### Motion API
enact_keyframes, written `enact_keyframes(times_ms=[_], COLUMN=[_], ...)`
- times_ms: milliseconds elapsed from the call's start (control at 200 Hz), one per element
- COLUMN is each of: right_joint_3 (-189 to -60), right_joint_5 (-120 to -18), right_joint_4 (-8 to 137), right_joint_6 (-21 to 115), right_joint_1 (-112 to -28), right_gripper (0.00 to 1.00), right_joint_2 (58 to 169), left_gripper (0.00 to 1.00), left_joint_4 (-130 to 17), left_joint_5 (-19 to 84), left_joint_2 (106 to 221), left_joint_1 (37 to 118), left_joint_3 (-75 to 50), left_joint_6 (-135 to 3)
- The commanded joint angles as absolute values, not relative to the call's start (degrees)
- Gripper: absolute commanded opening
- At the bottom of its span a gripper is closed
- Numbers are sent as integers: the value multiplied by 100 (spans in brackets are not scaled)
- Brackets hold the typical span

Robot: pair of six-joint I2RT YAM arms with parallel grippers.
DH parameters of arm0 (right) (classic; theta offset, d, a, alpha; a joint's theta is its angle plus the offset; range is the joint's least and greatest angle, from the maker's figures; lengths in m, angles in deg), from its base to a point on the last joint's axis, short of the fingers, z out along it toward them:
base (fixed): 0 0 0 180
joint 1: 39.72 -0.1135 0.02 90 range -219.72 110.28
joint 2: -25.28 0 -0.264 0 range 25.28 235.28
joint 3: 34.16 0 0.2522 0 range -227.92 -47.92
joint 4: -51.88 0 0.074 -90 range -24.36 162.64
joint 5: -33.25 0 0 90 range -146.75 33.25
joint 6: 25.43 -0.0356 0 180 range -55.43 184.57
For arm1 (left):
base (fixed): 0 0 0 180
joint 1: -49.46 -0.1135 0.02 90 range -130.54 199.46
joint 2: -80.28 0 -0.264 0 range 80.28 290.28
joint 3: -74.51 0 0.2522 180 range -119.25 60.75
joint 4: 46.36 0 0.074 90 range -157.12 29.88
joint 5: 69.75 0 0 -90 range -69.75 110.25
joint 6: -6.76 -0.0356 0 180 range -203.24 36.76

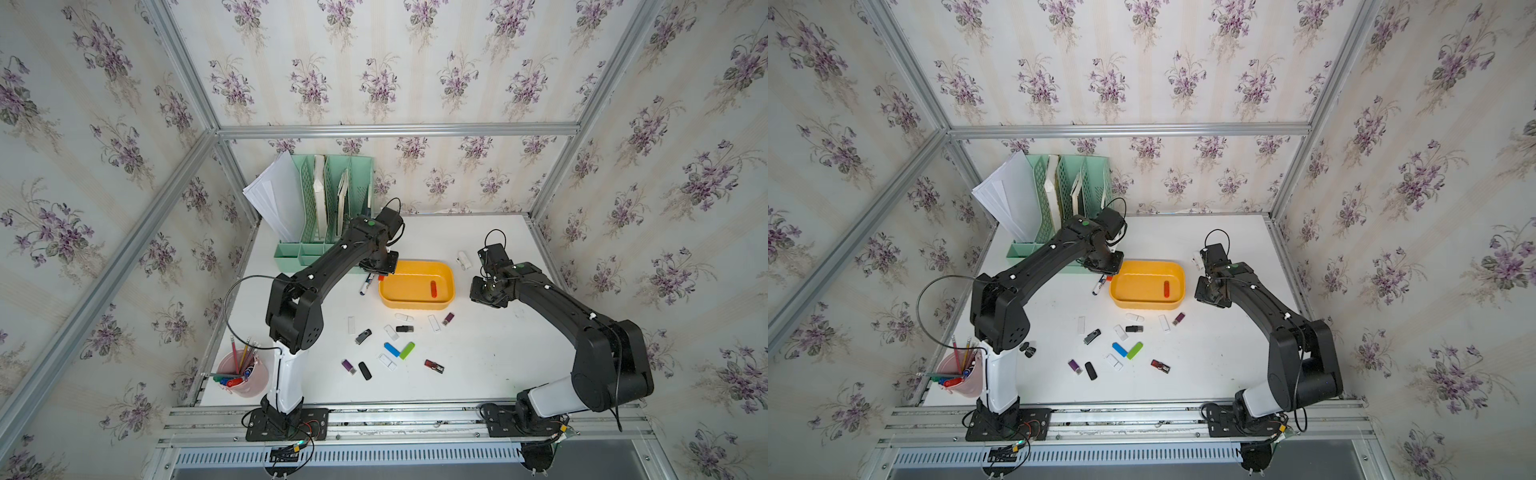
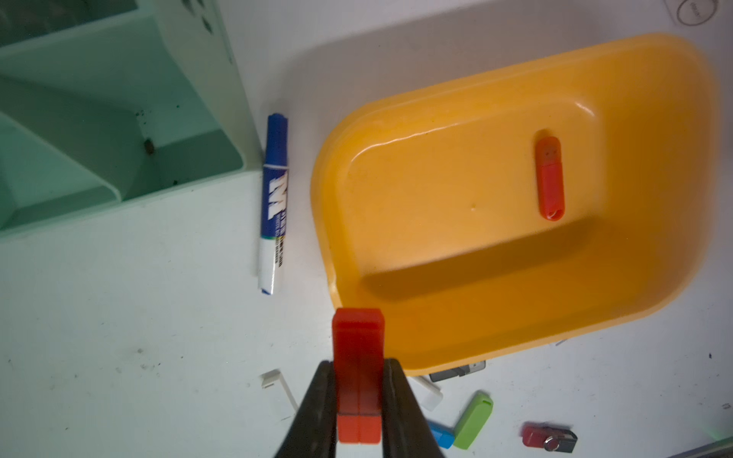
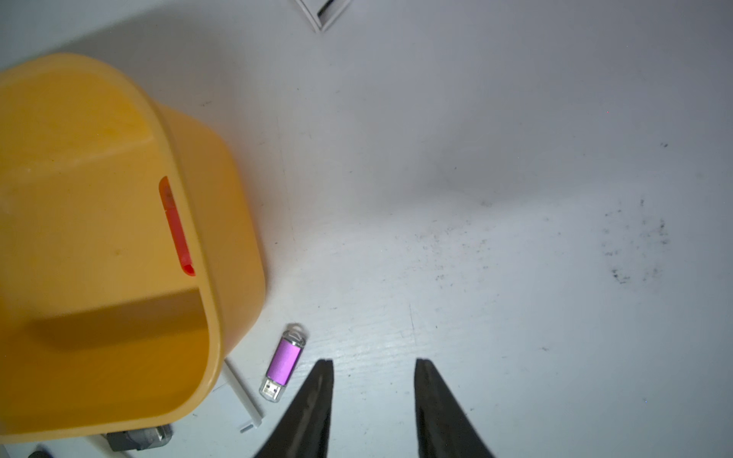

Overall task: Put the usb flash drive into the storage box
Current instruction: Place the USB flash in the storage box.

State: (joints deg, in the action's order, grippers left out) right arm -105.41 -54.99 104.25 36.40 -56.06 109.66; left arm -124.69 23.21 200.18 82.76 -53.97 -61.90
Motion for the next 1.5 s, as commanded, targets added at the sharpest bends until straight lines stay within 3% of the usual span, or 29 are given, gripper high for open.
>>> enact_keyframes(times_ms=[0, 769, 1334, 1494], right_joint_3=[-10364, -9289, -9021, -9104], right_joint_5=[-5739, -6189, -6088, -6060], right_joint_4=[10171, 9899, 9754, 9802], right_joint_6=[3523, 3443, 3721, 3839], right_joint_1=[-5582, -5661, -7408, -7976], right_gripper=[40, 39, 45, 45], right_joint_2=[10855, 10154, 10036, 10023], left_gripper=[19, 22, 33, 43], left_joint_4=[-12807, -12613, -12596, -12678], left_joint_5=[2313, 2236, 2296, 2247], left_joint_2=[20454, 22019, 22190, 21734], left_joint_1=[8395, 8477, 8479, 8470], left_joint_3=[-5908, -6702, -6779, -6708], left_joint_6=[-6293, -6335, -6326, -6323])
